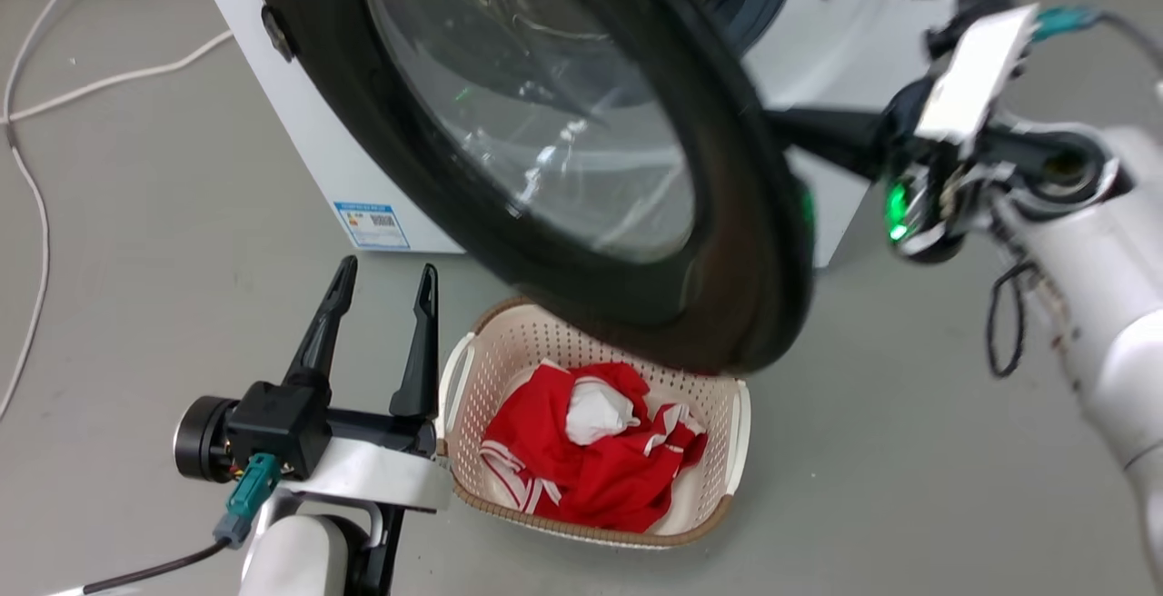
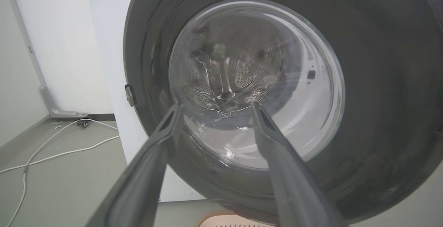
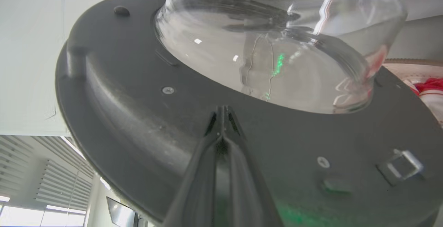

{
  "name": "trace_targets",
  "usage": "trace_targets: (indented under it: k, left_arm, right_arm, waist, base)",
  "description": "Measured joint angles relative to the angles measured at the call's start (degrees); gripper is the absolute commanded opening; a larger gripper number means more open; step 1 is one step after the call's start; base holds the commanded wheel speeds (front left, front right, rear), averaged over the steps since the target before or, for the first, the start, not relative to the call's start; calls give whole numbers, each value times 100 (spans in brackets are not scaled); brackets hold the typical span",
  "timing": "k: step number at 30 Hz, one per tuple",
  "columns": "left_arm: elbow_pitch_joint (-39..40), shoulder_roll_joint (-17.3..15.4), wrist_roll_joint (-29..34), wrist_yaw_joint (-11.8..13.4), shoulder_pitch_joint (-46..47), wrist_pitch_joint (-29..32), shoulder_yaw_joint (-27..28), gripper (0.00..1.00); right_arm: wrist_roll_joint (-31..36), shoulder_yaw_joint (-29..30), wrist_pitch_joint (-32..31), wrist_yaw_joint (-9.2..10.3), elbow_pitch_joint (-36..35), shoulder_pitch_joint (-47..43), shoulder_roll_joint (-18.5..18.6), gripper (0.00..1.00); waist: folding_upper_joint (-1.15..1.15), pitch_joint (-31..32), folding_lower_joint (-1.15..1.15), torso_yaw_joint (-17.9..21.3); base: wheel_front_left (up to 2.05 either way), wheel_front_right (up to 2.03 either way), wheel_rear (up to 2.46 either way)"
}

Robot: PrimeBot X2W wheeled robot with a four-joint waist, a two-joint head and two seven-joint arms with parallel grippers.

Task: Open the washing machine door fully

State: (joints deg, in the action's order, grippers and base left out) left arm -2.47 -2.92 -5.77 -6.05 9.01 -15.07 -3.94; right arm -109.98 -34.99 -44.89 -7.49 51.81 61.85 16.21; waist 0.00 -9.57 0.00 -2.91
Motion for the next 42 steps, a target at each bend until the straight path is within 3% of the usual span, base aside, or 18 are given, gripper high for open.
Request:
trace_targets:
  k: [5,17,21,30,32,33,38,42]
  left_arm:
    - [-12,0,48,-34,-223,0,-25,100]
    - [-20,0,46,-59,-272,0,-100,100]
    - [-33,0,5,-53,-292,0,-114,100]
    - [-65,0,-2,1,-394,0,-43,100]
    - [-65,0,-1,4,-419,0,1,100]
    - [-59,0,0,8,-430,0,33,100]
    - [-99,1,7,8,-498,0,70,100]
    - [-124,1,10,24,-516,0,103,100]
  right_arm:
    - [-109,-333,-268,0,-969,-696,-290,0]
    - [-265,-786,12,0,-1874,-1173,-399,0]
    - [-266,-411,1059,0,-2421,-1538,-197,0]
    - [-445,599,2644,0,-3363,-2933,364,0]
    - [-453,793,2998,0,-3542,-3320,427,53]
    - [-442,857,3167,0,-3631,-3497,453,100]
    - [-160,1185,4178,0,-3973,-4311,488,100]
    - [600,1176,5193,0,-4042,-4799,508,100]
  waist:
    - [0,244,0,48]
    - [0,304,0,-9]
    - [0,386,0,-12]
    - [0,564,0,69]
    - [0,609,0,109]
    - [0,627,0,136]
    - [0,735,0,201]
    - [0,813,0,226]
  base:
    - [0,0,0]
    - [0,0,0]
    - [0,0,0]
    - [0,0,0]
    - [0,0,0]
    - [0,0,0]
    - [0,0,0]
    - [0,0,0]
